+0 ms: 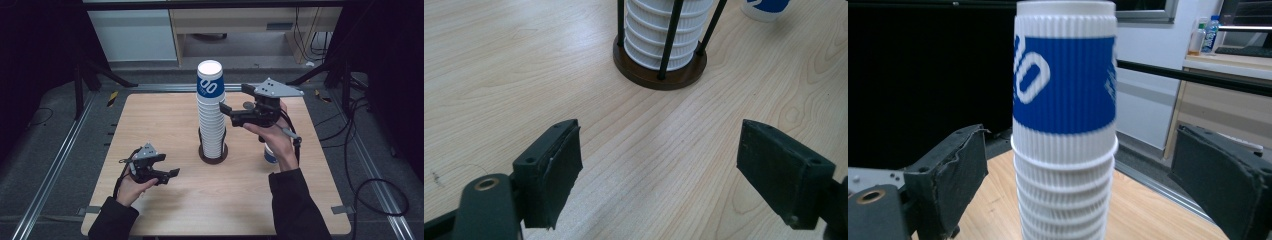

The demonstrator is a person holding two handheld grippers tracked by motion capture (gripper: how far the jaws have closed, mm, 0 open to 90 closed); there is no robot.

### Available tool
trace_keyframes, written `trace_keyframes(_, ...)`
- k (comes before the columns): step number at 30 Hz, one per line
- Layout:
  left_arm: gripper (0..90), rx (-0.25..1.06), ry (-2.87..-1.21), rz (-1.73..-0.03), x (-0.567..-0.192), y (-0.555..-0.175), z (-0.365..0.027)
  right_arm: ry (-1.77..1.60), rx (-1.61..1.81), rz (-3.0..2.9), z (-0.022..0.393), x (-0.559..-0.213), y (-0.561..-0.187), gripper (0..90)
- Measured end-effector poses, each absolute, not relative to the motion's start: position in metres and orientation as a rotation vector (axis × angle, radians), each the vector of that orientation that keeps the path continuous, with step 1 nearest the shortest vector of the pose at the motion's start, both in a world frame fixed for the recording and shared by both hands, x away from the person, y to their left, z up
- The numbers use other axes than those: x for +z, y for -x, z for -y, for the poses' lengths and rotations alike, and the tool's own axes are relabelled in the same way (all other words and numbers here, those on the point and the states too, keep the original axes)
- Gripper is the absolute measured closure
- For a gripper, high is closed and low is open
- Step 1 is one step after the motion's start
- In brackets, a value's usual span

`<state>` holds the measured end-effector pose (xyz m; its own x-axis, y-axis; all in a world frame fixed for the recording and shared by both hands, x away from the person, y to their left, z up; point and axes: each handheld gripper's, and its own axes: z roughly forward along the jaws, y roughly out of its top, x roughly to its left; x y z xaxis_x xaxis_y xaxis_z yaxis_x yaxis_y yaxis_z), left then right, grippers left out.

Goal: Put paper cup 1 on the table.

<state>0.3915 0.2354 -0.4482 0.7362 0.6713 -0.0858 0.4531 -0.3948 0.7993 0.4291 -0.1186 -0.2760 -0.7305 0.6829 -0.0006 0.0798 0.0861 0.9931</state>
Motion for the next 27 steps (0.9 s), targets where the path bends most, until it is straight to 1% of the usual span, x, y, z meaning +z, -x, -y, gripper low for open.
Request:
trace_keyframes(15,17.5,0.310,-2.052,-0.849,-0.448,-0.392,-0.237,-0.750,1.700,-1.921,0.080,-0.272,-0.462,8.2)
trace_keyframes(20,17.4,0.308,-2.053,-0.849,-0.448,-0.392,-0.237,-0.760,1.698,-1.925,0.072,-0.274,-0.470,10.6)
trace_keyframes(21,17.4,0.307,-2.053,-0.849,-0.448,-0.392,-0.237,-0.756,1.698,-1.929,0.070,-0.276,-0.473,12.5)
trace_keyframes(24,17.4,0.306,-2.053,-0.849,-0.448,-0.392,-0.237,-0.758,1.688,-1.938,0.068,-0.276,-0.474,14.2)
trace_keyframes(25,17.4,0.307,-2.053,-0.850,-0.448,-0.392,-0.237,-0.754,1.691,-1.942,0.067,-0.277,-0.474,17.5)
trace_keyframes(27,17.4,0.307,-2.053,-0.849,-0.448,-0.392,-0.237,-0.754,1.688,-1.940,0.066,-0.277,-0.474,17.9)
